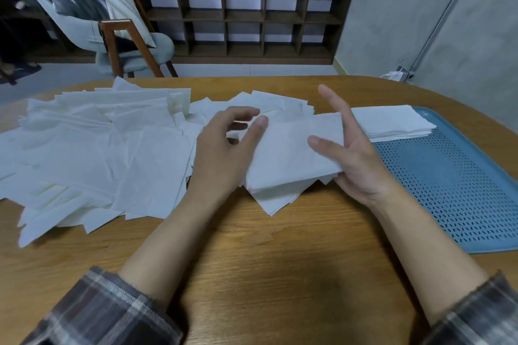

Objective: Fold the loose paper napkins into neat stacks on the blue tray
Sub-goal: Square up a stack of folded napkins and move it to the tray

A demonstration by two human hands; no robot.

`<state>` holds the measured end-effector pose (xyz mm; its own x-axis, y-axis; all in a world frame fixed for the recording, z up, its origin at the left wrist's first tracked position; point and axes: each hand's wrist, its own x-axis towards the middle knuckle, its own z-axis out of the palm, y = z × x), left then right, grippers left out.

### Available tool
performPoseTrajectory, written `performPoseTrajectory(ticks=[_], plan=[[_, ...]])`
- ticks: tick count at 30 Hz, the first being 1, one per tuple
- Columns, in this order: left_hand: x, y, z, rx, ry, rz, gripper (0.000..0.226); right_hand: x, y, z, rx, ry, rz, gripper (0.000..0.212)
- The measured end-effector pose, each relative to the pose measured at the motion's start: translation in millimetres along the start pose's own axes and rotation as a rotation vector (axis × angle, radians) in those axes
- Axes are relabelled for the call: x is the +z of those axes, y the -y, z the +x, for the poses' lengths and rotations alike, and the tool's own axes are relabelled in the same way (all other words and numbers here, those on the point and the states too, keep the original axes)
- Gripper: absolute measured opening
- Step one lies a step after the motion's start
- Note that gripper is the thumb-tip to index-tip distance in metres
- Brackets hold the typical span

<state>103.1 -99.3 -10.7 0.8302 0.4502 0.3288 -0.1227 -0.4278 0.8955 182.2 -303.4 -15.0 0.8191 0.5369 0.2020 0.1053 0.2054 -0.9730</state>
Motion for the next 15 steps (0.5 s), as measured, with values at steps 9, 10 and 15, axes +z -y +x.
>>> performPoseTrajectory(ticks=[9, 10, 15], plan=[[8.4, 7.5, -6.2, -0.127, 0.223, -0.145, 0.039, 6.1, -1.6, 0.0, -0.046, -0.088, -0.331, 0.071], [6.6, 8.5, -4.7, -0.118, 0.195, -0.133, 0.039, 3.4, -0.6, 0.1, -0.017, -0.053, -0.253, 0.067], [1.9, 7.5, -2.7, -0.054, 0.187, -0.110, 0.043, -3.5, -1.9, -0.1, 0.024, 0.072, -0.157, 0.028]])
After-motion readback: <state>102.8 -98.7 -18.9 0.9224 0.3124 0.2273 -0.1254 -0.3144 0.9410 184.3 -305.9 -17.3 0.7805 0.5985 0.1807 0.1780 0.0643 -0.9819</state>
